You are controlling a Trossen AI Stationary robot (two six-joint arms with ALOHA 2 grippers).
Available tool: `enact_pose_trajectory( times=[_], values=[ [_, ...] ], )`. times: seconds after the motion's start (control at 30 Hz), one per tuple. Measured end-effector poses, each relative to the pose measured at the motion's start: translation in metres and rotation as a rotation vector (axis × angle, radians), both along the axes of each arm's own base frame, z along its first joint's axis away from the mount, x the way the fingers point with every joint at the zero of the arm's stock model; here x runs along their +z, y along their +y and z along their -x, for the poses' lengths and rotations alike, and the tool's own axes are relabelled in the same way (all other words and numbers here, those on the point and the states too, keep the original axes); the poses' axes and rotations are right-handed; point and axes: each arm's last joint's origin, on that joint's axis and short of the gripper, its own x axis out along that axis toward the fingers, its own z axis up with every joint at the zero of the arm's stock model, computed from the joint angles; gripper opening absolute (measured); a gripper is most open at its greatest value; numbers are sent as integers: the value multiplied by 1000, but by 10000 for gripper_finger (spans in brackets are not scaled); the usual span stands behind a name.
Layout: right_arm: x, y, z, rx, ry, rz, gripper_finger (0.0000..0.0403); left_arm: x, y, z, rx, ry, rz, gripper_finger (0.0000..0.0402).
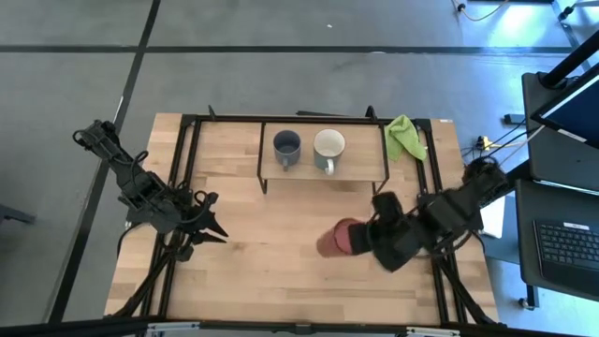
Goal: Stack small to large cups/mugs on shelf
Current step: Put the purple cup on the shelf
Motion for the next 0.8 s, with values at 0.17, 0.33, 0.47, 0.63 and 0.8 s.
enact_pose_trajectory(
  times=[0.17, 0.33, 0.47, 0.63, 0.8],
  values=[
    [22, -28, 24, 19, -81, 19, 8, 0, 0, 0, -4, 2, 3, 64],
    [9, -52, 50, 1, -11, -3, 8, 0, 0, 0, 5, 7, 17, 64],
    [-8, -64, 68, -17, 47, -6, 8, 0, 0, 0, 13, 12, 31, 64],
    [-1, -76, 76, -13, 10, -5, 8, 0, 0, 0, 22, 17, 46, 64],
    [12, -93, 84, 10, -49, 33, 8, 0, 0, 0, 24, 18, 48, 64]
  ],
)
